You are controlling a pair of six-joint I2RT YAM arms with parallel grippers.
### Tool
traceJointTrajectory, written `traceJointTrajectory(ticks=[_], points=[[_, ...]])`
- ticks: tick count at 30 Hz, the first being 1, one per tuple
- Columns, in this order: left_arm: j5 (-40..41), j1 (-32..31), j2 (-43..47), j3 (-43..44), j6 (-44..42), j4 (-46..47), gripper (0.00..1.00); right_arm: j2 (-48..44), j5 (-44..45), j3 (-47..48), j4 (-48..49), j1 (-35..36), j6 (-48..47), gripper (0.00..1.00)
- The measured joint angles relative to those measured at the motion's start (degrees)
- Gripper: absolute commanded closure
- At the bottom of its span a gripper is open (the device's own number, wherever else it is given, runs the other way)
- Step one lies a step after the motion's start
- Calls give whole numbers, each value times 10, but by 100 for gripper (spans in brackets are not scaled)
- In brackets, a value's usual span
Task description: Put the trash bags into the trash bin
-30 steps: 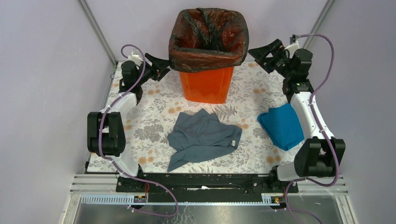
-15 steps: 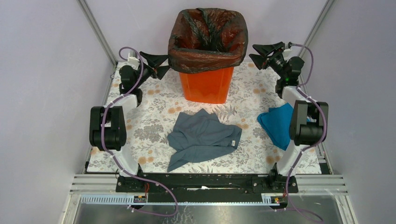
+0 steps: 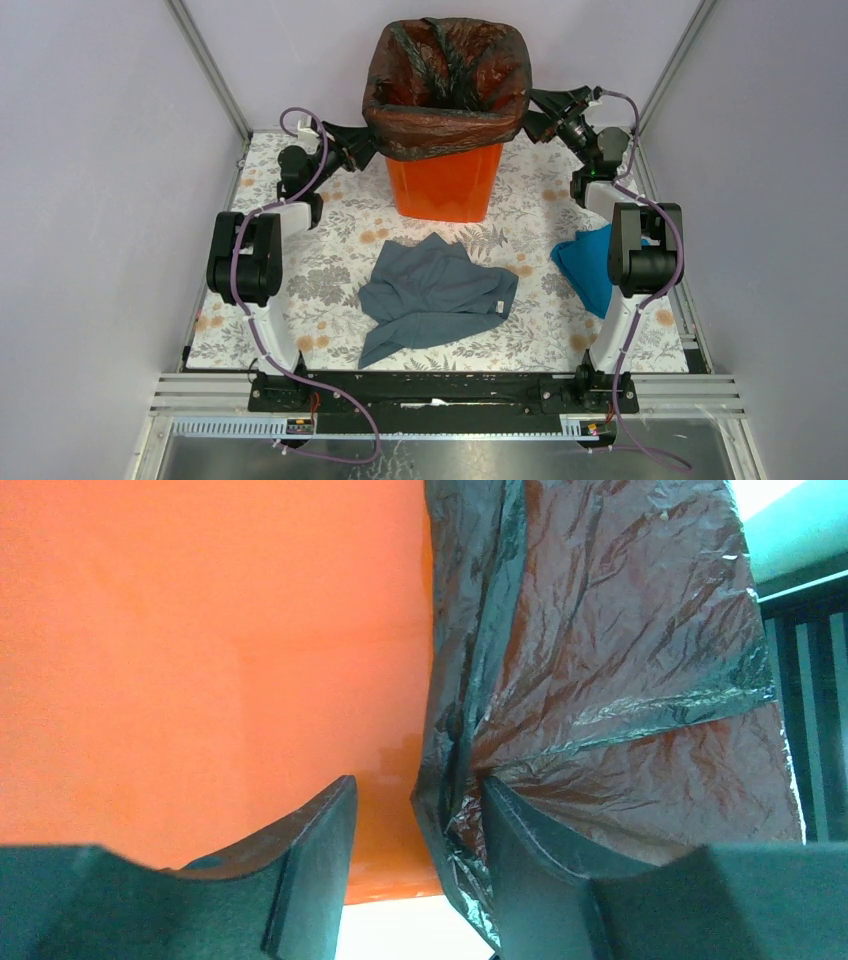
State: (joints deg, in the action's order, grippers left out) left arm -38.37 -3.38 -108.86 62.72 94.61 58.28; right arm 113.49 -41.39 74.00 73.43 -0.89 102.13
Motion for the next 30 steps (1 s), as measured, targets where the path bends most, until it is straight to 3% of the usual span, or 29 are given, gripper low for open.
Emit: traceJointTrajectory(ticks=[3,4,8,9,14,16,20,22,27,30], points=[[1,-1,-1,3,5,7,67,0,3,2,5,5,5,55],[1,-2,-2,4,9,11,70,1,4,3,7,7,5,66],[9,-3,-4,6,15,23,83,1,10,-1,11,17,7,96],[9,-3,-5,6,16,25,86,1,11,-7,11,18,3,100],[10,-6,-5,5,15,30,96,1,13,-58,2,24,-21,100],[10,-6,-5,4,14,31,100,1,12,-74,-14,24,-39,92],[9,-6,-5,-4,15,40,100,-8,9,-94,-57,23,-82,59],[9,-6,-5,-8,14,43,100,-25,7,-97,-99,19,-115,47],[6,-6,-5,-23,14,44,100,-116,9,-97,-268,-9,-243,28],[3,-6,-5,-31,14,45,100,-187,47,-72,-416,-39,-356,23]])
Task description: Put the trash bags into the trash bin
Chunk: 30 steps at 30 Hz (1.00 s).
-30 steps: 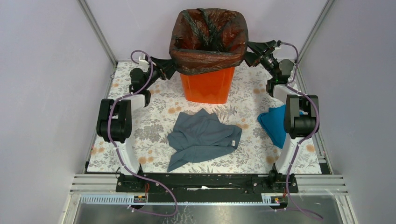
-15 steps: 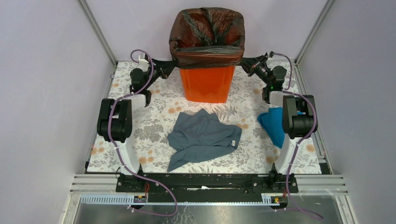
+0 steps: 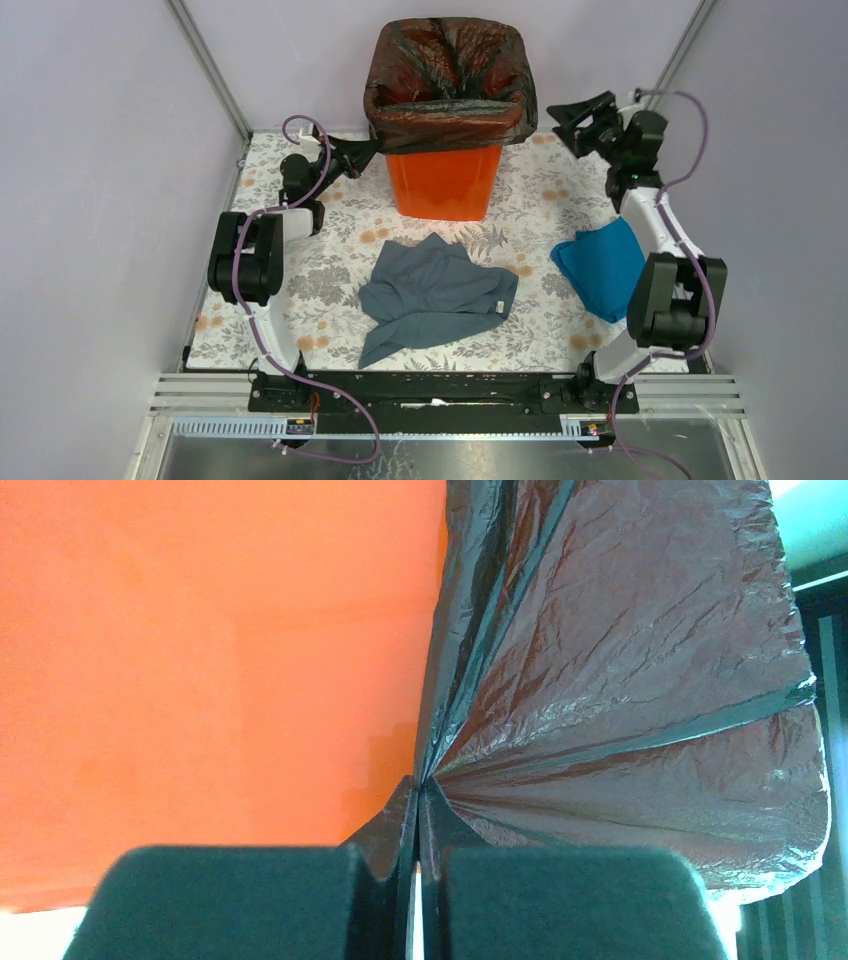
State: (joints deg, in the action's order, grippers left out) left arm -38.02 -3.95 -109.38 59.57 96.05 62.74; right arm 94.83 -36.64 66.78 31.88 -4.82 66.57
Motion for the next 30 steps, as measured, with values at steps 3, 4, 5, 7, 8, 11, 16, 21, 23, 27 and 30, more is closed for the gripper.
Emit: traceJointTrajectory(ticks=[3,4,5,7,8,11,16,21,23,27,30], points=[[-5,1,0,-2,0,0,94,-42,66,88,-157,-11,-128,21],[-6,1,0,-2,0,0,91,-49,86,128,-203,-8,-169,21],[-7,1,0,-2,-1,0,90,-52,101,165,-240,-2,-206,21],[-9,2,1,-2,-3,-2,87,-52,129,243,-304,17,-275,22],[-8,2,1,-2,-3,-2,86,-45,148,295,-347,33,-314,22],[-9,2,4,-2,-9,-5,84,9,188,461,-442,102,-419,26],[-10,2,12,-2,-21,-23,62,162,226,738,-558,207,-548,41],[-10,4,47,-2,-76,-102,42,239,244,776,-613,255,-606,40],[-8,9,80,-2,-114,-157,31,254,248,768,-627,261,-608,40],[11,17,167,-2,-208,-280,15,255,253,737,-635,262,-607,38],[34,21,249,-23,-269,-350,8,252,256,729,-635,262,-602,35]])
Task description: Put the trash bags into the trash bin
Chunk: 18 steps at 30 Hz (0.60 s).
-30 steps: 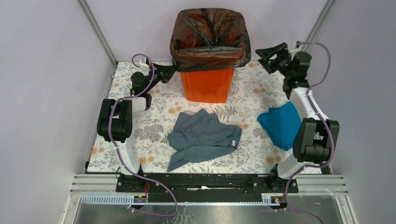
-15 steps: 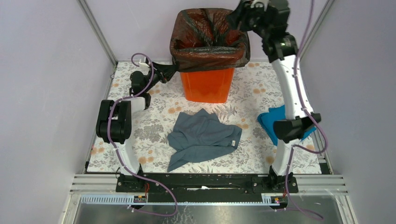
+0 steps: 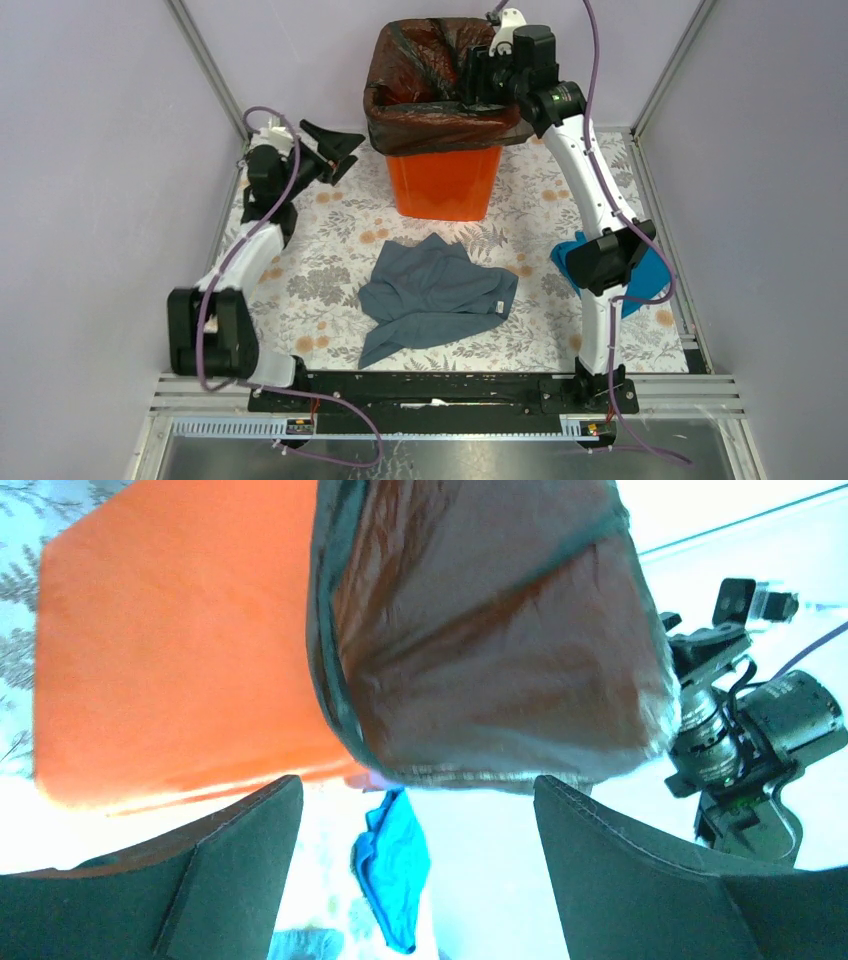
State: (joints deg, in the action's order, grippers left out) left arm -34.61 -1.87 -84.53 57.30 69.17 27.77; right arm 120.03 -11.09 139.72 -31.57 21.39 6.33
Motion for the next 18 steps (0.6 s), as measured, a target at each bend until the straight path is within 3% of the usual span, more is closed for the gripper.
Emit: traceJointTrajectory(ticks=[4,7,11,18], points=[[24,2,104,-50,-58,-80,3,-15,-1,-7,1,2,7,29],[40,-2,154,-52,-102,-144,1,-40,0,-20,2,2,13,19],[111,-32,167,38,-184,-241,1,-101,6,-76,13,2,23,1],[218,-74,86,221,-250,-264,1,-229,24,-200,46,2,30,0]])
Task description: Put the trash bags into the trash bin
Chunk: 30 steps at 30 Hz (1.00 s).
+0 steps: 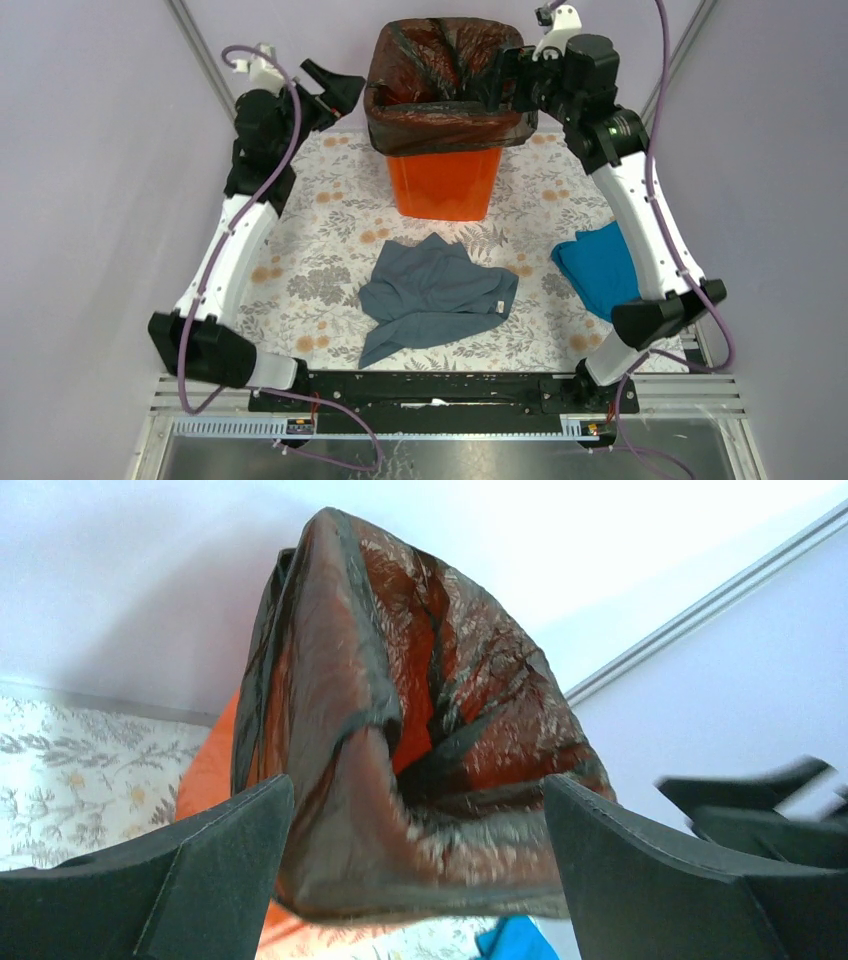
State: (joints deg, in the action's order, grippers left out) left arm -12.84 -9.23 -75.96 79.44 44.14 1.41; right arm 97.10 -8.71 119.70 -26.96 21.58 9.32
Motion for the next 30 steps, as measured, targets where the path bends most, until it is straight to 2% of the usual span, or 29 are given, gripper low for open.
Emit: traceJointTrajectory(ticks=[6,15,21,26,30], points=[[48,-35,-151,166,-65,-54,2,-82,5,-74,26,0,0,0],[90,-54,-306,364,-144,-167,22,-118,21,-128,35,0,-16,0],[122,-78,-385,512,-186,-241,30,-119,21,-145,36,0,-25,0],[167,-95,-393,531,-211,-277,30,-131,22,-166,37,0,-32,0],[193,-103,-405,547,-232,-293,38,-135,22,-176,37,0,-35,0]])
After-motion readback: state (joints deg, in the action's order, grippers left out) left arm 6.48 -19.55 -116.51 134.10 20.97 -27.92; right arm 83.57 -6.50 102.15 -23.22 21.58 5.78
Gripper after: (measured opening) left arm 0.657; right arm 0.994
